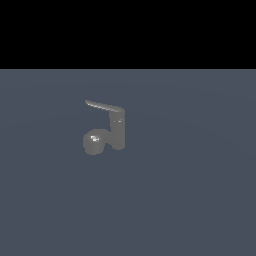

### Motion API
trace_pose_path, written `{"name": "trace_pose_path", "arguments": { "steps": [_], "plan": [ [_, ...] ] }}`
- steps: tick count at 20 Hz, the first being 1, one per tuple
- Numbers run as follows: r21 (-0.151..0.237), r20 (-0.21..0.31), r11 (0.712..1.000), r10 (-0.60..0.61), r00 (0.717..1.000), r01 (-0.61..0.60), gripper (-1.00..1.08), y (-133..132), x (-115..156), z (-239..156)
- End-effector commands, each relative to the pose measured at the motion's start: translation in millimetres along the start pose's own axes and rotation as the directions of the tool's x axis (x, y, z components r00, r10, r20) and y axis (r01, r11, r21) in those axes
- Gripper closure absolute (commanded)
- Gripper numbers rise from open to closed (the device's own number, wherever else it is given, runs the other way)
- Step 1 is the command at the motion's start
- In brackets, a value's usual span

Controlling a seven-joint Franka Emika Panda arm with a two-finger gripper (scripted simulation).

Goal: Turn on the faucet by rotating a designated handle.

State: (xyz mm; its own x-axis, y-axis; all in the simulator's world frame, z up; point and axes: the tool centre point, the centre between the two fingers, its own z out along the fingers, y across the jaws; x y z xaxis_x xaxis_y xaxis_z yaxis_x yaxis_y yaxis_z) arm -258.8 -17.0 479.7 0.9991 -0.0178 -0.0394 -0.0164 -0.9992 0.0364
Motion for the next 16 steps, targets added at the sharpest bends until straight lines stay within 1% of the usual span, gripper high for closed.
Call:
{"name": "trace_pose_path", "arguments": {
  "steps": [1, 4, 10, 16],
  "plan": [
    [0.0, 0.0, 1.0, 0.0, 1.0, 0.0, 1.08, 0.0, 0.0, 0.0],
    [-0.005, 0.002, 1.0, 0.005, 1.0, -0.005, 1.08, 0.8, 1.6, 0.8],
    [-0.03, 0.009, 0.999, 0.024, 1.0, -0.024, 1.08, 5.0, 8.2, 4.7],
    [-0.03, 0.009, 0.999, 0.027, 1.0, -0.027, 1.08, 4.9, 9.0, 4.9]
  ]
}}
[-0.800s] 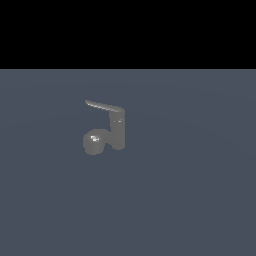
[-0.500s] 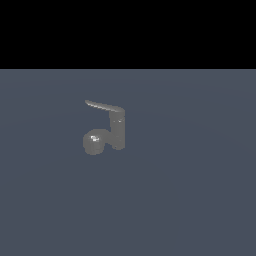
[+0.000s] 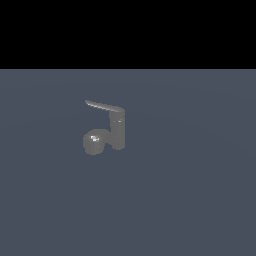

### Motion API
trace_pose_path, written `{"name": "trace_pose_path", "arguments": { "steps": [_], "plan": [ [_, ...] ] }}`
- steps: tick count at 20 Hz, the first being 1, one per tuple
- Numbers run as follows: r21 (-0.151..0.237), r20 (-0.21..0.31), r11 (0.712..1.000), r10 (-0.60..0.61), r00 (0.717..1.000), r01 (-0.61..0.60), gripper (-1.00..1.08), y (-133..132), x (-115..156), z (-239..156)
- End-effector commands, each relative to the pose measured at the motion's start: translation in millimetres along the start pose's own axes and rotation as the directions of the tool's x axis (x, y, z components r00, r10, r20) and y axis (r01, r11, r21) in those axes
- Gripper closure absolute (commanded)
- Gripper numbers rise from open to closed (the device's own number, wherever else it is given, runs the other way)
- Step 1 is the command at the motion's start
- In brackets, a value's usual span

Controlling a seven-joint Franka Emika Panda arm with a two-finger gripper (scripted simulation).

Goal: Turn on the faucet by rotating a designated handle.

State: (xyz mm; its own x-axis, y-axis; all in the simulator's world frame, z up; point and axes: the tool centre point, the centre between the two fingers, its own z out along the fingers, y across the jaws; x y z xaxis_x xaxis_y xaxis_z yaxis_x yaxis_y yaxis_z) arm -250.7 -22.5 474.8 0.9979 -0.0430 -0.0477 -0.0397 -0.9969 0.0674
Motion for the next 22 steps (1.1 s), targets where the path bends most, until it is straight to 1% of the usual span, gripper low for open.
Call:
{"name": "trace_pose_path", "arguments": {
  "steps": [1, 7, 13, 17, 22],
  "plan": [
    [0.001, 0.0, 1.0, 0.006, 1.0, -0.006, 1.08, -0.5, 1.8, 0.2],
    [0.007, -0.001, 0.999, 0.051, 0.999, -0.051, 1.08, -3.9, 14.6, 1.9],
    [0.019, -0.002, 0.991, 0.134, 0.991, -0.134, 1.08, -10.7, 37.8, 6.1],
    [0.03, 0.0, 0.977, 0.211, 0.978, -0.21, 1.08, -17.4, 59.4, 11.2],
    [0.043, 0.005, 0.947, 0.319, 0.948, -0.319, 1.08, -27.9, 89.9, 20.7]
  ]
}}
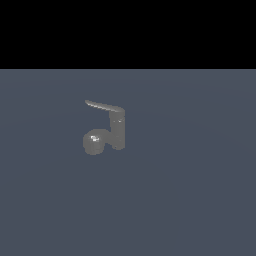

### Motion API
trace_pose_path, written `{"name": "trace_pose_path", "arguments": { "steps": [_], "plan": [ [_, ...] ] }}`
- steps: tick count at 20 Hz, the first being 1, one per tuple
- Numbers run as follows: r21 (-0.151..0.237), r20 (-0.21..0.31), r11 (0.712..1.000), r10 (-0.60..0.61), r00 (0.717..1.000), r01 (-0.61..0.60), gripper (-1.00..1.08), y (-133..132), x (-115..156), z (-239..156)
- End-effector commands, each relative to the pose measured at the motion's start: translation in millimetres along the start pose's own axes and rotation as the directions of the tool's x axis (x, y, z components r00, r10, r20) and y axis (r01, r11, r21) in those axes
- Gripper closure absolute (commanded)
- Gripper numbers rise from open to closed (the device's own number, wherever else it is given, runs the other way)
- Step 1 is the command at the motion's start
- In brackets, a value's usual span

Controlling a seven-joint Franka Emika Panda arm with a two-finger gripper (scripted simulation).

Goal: Turn on the faucet by rotating a designated handle.

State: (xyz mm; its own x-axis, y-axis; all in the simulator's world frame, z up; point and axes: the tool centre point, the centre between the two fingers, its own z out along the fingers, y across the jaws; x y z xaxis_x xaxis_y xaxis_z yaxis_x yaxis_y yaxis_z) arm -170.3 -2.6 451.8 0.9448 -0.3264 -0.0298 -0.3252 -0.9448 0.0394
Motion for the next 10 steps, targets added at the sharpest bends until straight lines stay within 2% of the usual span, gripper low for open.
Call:
{"name": "trace_pose_path", "arguments": {
  "steps": [1, 10],
  "plan": [
    [0.007, 0.001, 0.998, 0.058, 0.998, -0.058, 1.08, -9.5, 13.2, 5.7],
    [0.025, 0.009, 0.964, 0.263, 0.965, -0.263, 1.08, -44.2, 58.4, 31.5]
  ]
}}
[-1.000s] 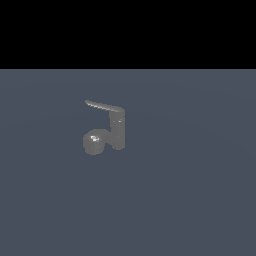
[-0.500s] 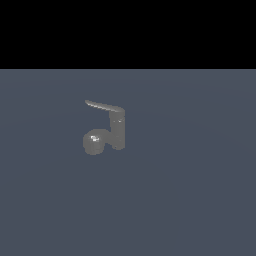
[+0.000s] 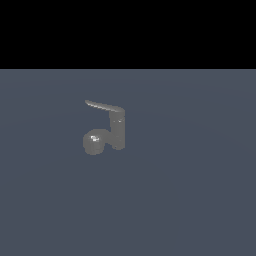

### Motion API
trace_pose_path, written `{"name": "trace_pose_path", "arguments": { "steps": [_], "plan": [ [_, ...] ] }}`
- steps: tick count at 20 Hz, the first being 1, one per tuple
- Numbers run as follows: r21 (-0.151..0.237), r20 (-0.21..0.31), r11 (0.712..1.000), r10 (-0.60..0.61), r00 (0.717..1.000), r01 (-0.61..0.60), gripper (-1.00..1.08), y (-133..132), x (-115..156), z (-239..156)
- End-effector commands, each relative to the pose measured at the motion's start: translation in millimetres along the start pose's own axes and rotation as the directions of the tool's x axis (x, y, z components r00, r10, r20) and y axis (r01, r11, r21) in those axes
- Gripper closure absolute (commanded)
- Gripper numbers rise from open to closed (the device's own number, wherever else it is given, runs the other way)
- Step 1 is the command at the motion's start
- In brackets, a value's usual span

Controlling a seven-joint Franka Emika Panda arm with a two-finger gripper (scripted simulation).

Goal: Turn on the faucet by rotating a designated handle.

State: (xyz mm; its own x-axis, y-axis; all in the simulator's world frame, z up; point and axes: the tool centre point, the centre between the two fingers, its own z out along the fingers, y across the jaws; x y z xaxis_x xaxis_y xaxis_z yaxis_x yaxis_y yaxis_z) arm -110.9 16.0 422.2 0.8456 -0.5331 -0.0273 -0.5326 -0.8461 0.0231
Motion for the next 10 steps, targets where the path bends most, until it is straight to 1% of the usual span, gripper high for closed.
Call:
{"name": "trace_pose_path", "arguments": {
  "steps": [1, 6, 10],
  "plan": [
    [0.005, 0.002, 0.998, 0.06, 0.998, -0.06, 1.08, -12.4, 9.8, 8.5],
    [0.012, 0.005, 0.984, 0.177, 0.984, -0.177, 1.08, -36.6, 28.2, 27.5],
    [0.017, 0.008, 0.963, 0.269, 0.963, -0.269, 1.08, -55.9, 41.9, 44.5]
  ]
}}
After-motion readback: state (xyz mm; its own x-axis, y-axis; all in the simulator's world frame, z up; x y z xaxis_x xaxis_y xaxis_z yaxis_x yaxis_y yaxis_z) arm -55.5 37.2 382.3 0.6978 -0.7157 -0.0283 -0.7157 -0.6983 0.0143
